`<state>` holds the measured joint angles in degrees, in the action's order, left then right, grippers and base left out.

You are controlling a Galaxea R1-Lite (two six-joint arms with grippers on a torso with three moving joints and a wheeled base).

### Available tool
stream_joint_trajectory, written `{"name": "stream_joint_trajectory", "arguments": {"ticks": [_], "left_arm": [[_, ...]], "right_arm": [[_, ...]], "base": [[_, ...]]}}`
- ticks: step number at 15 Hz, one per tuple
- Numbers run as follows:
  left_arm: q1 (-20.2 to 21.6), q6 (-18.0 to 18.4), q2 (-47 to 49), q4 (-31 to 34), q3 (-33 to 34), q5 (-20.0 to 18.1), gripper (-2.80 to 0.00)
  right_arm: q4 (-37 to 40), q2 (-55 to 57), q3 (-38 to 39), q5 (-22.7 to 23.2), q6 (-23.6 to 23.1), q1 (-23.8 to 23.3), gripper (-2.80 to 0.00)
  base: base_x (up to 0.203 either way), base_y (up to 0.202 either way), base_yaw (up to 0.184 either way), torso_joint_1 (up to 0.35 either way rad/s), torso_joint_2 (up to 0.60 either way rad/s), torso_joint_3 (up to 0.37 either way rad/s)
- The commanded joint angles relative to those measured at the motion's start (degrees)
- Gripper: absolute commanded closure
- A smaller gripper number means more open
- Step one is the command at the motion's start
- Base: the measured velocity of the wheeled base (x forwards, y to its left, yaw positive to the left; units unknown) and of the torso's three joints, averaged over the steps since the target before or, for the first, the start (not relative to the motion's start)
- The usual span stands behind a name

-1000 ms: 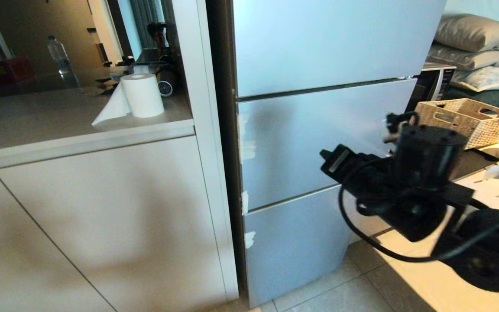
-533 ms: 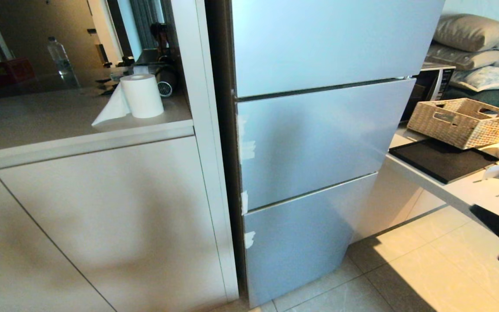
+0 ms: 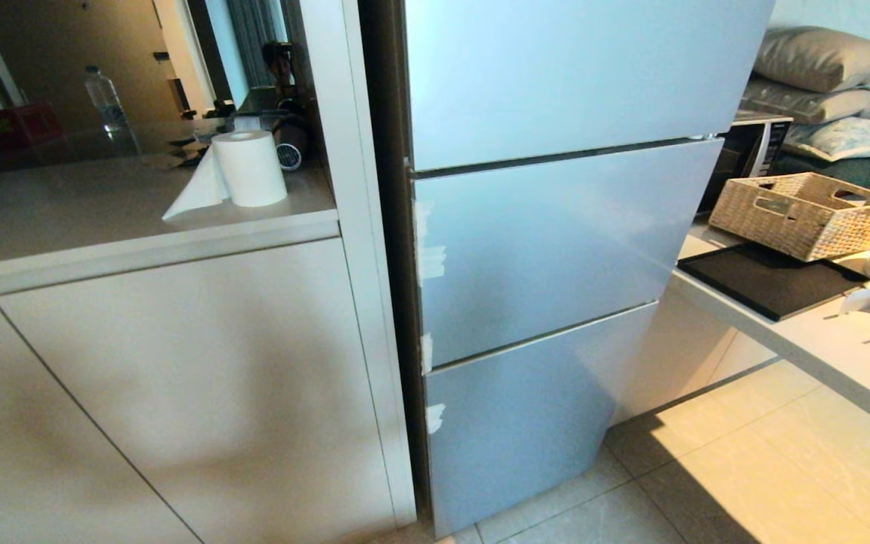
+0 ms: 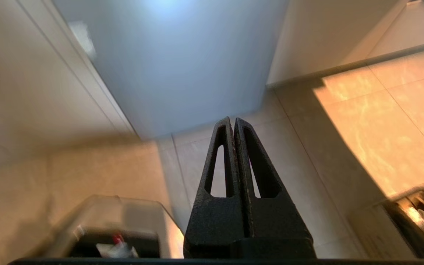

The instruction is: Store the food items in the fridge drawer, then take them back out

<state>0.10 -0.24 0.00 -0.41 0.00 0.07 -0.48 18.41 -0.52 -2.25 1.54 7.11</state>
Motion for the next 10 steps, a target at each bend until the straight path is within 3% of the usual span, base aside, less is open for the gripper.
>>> {"name": "stream_joint_trajectory", "arguments": {"ticks": [1,5,10], "left_arm": [[-0.01,-0.02,0.09,-0.02,0.09,0.01,0.0],[-0.01,-0.02,0.09,-0.02,0.09,0.01,0.0],[-0.01,-0.02,0.09,-0.02,0.09,0.01,0.0]], "right_arm": [[0.47,-2.59,0.52,0.05,-0.88,2.23,0.0],[0.55,-2.58,0.43,0.58,-1.54,3.94,0.0],[0.44,-8.43,0.57,1.32,-2.42,-5.38,0.0]], "base": [[0.0,0.0,0.0,0.0,0.0,0.0],[0.0,0.0,0.0,0.0,0.0,0.0],[0.0,0.0,0.0,0.0,0.0,0.0]]}}
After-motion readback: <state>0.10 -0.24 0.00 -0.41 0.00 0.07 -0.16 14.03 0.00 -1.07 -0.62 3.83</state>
